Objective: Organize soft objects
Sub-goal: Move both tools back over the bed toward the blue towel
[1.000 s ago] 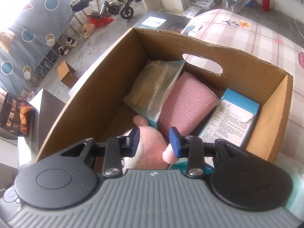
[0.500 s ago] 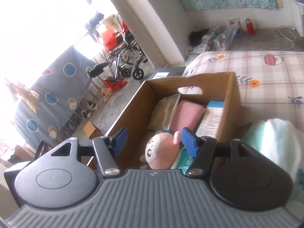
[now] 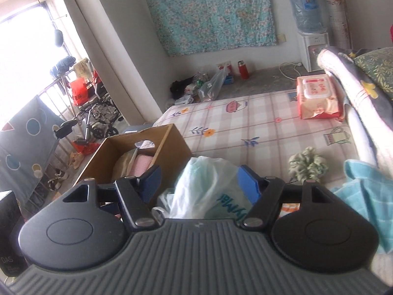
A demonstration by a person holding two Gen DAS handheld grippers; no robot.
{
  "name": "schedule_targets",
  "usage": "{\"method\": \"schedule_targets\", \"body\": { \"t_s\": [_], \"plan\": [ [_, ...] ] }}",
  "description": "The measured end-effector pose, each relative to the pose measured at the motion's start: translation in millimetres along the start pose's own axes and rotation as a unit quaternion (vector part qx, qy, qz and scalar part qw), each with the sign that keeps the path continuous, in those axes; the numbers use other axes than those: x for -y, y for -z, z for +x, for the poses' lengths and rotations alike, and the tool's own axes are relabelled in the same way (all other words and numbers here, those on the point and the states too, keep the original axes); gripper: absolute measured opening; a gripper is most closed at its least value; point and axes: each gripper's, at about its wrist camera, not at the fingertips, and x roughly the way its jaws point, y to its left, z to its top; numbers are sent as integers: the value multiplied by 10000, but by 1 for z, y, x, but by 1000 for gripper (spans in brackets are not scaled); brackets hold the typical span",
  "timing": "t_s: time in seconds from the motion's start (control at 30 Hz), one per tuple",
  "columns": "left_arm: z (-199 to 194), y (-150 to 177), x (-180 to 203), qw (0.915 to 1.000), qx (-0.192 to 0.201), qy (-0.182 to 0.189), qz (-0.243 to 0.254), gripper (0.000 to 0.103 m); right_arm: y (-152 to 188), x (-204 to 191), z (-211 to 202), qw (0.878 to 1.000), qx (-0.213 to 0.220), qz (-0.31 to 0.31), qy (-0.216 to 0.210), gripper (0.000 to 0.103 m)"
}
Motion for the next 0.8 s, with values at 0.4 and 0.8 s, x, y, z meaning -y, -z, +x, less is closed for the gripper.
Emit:
{"method": "schedule_targets", "body": {
  "t_s": [0.4, 0.8],
  "plan": [
    [79, 24, 89, 9917, -281, 1027, 722, 84, -8, 109, -54, 9898, -431, -319, 1323, 75],
    [152, 43, 131, 9817, -809, 1607, 628, 53, -30, 185, -21, 9860, -1026, 105, 1314, 67]
  ]
}}
